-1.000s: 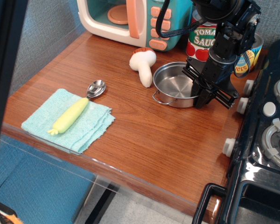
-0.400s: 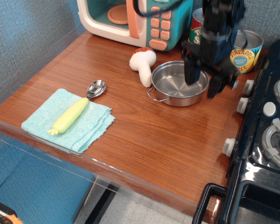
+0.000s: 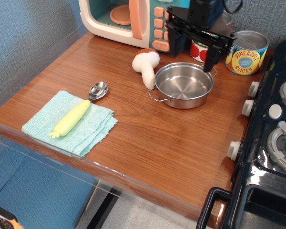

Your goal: PLACE THE POT AT THE RIGHT SIDE OF THE MUSHROOM

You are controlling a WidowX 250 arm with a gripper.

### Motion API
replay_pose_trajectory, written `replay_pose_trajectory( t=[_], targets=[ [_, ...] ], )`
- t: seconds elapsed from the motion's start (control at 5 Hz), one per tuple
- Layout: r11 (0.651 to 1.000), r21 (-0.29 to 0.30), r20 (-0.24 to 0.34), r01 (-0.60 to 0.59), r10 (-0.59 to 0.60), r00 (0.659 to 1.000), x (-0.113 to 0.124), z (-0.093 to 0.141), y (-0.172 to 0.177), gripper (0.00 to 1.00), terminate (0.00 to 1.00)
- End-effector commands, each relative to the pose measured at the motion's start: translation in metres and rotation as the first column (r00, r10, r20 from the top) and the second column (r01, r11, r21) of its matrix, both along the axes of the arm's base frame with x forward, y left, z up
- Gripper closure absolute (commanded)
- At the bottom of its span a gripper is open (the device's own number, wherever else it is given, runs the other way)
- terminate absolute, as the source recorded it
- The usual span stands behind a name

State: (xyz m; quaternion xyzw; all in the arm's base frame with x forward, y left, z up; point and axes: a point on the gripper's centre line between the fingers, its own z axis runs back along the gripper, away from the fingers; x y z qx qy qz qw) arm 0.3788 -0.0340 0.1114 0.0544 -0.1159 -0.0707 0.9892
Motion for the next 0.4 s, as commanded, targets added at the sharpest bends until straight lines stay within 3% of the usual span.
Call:
replay_pose_trajectory(
  t=[0.0,0.2],
  targets=[
    [1.0,-0.005,0.066,-0.006,0.006,0.998,-0.0103,0.0223,0.0006,0.0,0.0],
    [1.0,-0.005,0.066,-0.006,0.006,0.998,-0.0103,0.0223,0.0006,0.0,1.0]
  ],
)
